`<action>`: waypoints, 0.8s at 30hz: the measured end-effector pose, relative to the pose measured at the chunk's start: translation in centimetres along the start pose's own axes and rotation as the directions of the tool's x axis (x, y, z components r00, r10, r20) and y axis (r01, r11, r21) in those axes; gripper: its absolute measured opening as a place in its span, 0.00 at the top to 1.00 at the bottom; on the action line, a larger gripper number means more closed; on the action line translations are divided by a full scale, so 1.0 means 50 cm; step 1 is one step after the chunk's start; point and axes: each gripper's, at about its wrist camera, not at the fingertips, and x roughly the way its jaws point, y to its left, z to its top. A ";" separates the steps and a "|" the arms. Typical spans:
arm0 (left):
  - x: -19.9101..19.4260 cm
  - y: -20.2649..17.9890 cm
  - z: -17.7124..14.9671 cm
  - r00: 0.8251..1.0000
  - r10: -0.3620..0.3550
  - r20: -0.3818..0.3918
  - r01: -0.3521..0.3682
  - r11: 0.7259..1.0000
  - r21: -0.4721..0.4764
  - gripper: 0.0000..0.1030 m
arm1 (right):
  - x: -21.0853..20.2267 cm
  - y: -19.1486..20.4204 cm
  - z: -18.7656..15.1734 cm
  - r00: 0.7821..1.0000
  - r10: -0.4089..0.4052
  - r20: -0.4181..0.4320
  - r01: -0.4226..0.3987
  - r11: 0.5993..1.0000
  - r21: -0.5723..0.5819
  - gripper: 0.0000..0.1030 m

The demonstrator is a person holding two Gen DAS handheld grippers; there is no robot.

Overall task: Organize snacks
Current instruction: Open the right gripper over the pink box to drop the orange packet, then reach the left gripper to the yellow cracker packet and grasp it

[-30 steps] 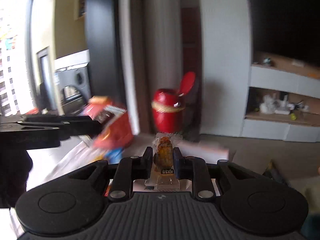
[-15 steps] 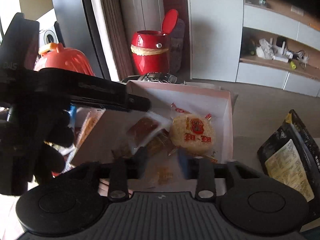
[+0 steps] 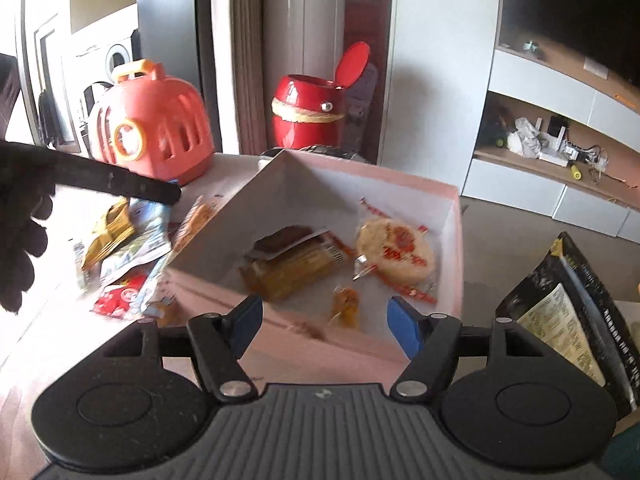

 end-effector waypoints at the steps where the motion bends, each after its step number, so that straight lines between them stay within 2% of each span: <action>1: 0.009 -0.003 0.003 1.000 0.017 -0.002 -0.017 1.000 0.003 0.60 | -0.001 0.006 -0.005 1.000 0.008 0.000 -0.008 1.000 0.000 0.30; 3: 0.037 -0.011 0.009 0.999 0.053 -0.011 -0.053 0.999 0.013 0.60 | -0.011 0.019 -0.012 1.000 -0.006 0.019 0.006 1.000 -0.016 0.27; 6: 0.064 -0.020 -0.001 0.991 0.121 -0.048 -0.118 0.991 0.056 0.60 | -0.024 0.045 -0.023 0.999 -0.010 0.032 0.012 0.999 -0.041 0.27; 8: 0.071 -0.022 -0.023 0.988 0.122 -0.091 -0.113 0.990 0.089 0.59 | -0.036 0.054 -0.036 0.999 0.011 0.037 -0.009 0.999 -0.042 0.26; 11: 0.045 -0.019 -0.065 0.992 0.083 -0.096 -0.072 0.992 0.108 0.56 | -0.037 0.065 -0.065 0.999 0.038 0.005 -0.037 0.998 -0.048 0.24; 16: -0.047 -0.011 -0.150 0.993 0.008 -0.122 0.002 0.997 0.079 0.57 | -0.013 0.084 -0.132 0.999 -0.027 -0.042 0.024 0.998 -0.064 0.24; 20: -0.106 -0.001 -0.218 0.987 -0.070 -0.147 0.068 0.997 -0.022 0.58 | -0.011 0.096 -0.161 0.998 0.037 -0.059 -0.036 0.999 0.021 0.23; 24: -0.148 0.004 -0.248 0.975 -0.139 -0.175 0.129 0.989 -0.069 0.59 | -0.027 0.131 -0.166 0.991 0.128 -0.040 -0.128 0.992 0.019 0.23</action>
